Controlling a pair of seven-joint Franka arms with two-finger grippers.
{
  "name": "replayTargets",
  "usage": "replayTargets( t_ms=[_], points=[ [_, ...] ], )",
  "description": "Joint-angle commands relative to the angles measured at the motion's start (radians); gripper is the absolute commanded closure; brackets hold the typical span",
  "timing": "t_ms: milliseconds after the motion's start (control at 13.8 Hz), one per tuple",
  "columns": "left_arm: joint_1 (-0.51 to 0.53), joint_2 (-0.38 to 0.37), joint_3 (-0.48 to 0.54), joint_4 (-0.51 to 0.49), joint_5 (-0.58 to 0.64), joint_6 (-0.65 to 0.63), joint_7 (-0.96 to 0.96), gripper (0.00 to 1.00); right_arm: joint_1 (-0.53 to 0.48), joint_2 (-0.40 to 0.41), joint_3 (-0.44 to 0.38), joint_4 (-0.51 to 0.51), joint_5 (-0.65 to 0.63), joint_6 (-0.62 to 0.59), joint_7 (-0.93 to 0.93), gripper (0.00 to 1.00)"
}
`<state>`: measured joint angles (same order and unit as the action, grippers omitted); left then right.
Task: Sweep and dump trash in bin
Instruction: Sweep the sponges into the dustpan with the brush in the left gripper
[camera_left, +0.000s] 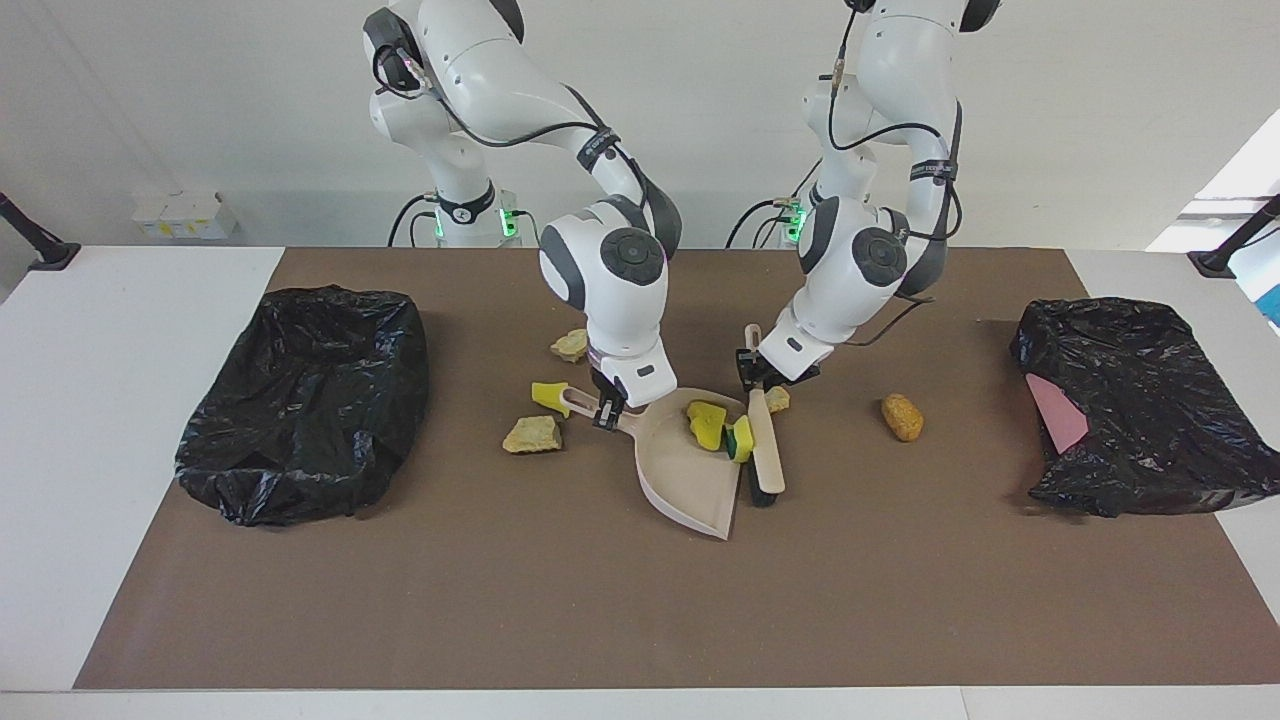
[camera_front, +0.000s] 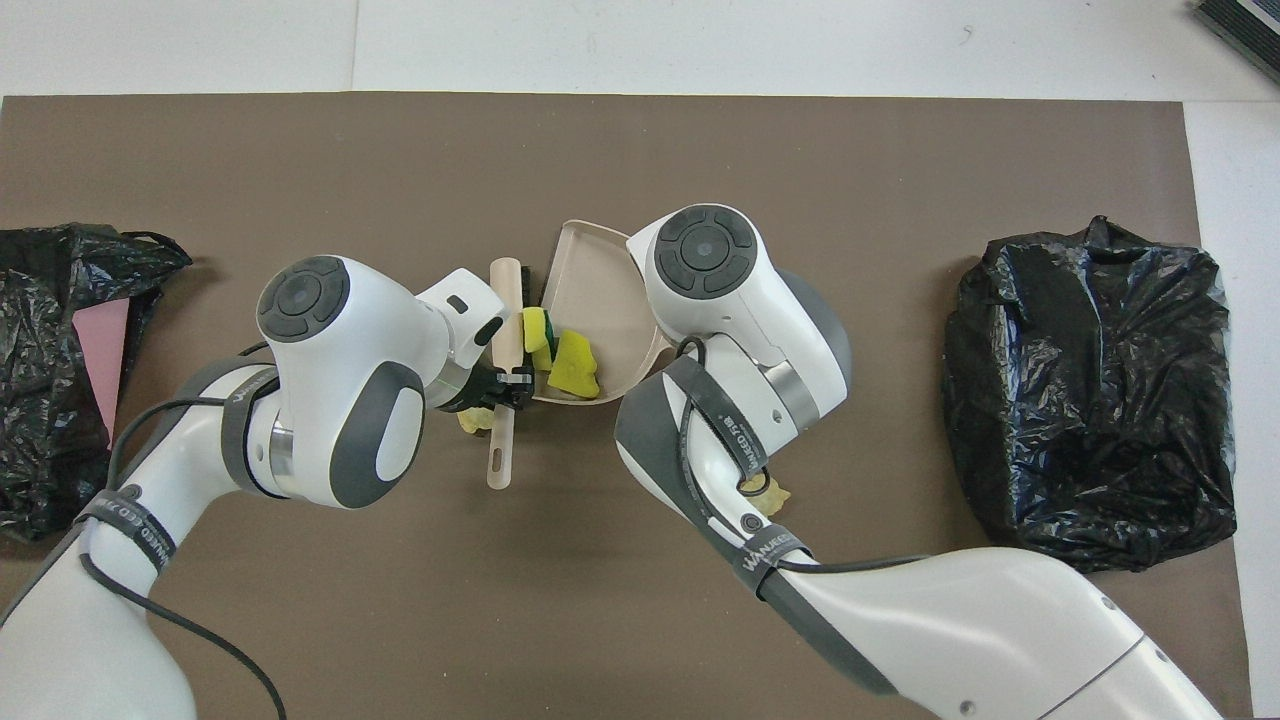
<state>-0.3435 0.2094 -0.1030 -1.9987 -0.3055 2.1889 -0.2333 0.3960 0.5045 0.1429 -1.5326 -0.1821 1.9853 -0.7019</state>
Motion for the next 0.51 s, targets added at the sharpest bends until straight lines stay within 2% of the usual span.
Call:
replayTargets(
  t_ms=[0, 291, 436],
  points=[
    [0.011, -0.070, 0.014, 0.009, -0.020, -0.021, -0.017, 1.00, -0.016, -0.024, 0.009, -0.021, -0.025, -0.005, -0.050, 1.00],
    [0.061, -0.182, 0.029, -0.006, -0.001, -0.160, -0.231, 1.00, -0.019, -0.024, 0.007, -0.027, -0.027, 0.003, -0.071, 1.00],
    [0.115, -0.199, 0.028, -0.012, 0.080, -0.251, -0.257, 1.00, -0.020, -0.024, 0.009, -0.031, -0.028, 0.009, -0.094, 1.00]
  ],
)
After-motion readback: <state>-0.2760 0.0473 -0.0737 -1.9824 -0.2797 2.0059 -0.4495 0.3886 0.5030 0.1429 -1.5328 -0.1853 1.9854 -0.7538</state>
